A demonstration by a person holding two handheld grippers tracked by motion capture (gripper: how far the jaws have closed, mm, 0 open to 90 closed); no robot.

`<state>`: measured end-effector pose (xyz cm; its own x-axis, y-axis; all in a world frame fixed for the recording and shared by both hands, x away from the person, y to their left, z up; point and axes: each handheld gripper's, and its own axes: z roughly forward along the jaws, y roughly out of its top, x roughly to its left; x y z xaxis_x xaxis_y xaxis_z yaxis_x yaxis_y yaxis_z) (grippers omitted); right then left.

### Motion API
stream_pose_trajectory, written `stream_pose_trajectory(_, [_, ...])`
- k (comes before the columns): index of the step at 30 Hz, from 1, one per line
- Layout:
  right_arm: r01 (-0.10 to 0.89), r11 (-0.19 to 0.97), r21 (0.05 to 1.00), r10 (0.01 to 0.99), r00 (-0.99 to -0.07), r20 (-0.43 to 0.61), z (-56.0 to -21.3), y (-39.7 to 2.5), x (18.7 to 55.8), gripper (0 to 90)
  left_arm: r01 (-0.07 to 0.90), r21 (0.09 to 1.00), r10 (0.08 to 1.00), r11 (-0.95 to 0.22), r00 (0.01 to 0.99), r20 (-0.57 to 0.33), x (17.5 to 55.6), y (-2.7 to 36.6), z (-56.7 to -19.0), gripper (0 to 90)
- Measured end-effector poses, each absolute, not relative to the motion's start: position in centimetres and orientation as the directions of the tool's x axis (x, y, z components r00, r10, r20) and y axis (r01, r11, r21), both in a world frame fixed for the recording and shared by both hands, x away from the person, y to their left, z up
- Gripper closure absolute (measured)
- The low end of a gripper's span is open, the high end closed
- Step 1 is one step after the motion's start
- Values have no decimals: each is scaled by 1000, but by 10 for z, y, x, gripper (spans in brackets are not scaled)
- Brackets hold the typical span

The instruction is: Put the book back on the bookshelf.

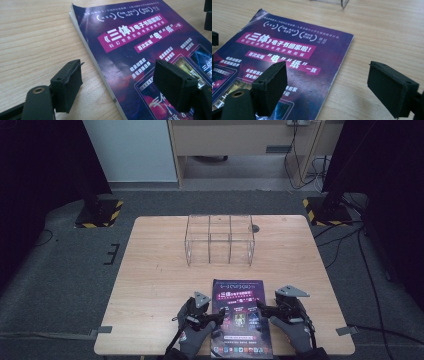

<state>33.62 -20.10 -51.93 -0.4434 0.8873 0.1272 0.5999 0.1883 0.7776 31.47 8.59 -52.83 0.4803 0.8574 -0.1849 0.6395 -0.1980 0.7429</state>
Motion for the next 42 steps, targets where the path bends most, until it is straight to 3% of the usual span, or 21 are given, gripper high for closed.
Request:
stream_pose_trajectory(20, [638,211,741,868,-471,159,-534,-190,336,225,646,744,844,-171,486,-228,316,76,-533,249])
stream_pose_trajectory(37, [623,207,754,861,-482,163,-536,-183,333,262,635,755,856,-164,472,-212,315,73,-535,223])
stream_pose_trajectory(42, [621,184,762,868,-467,171,-537,-184,332,283,645,754,852,-126,460,-250,316,74,-535,214])
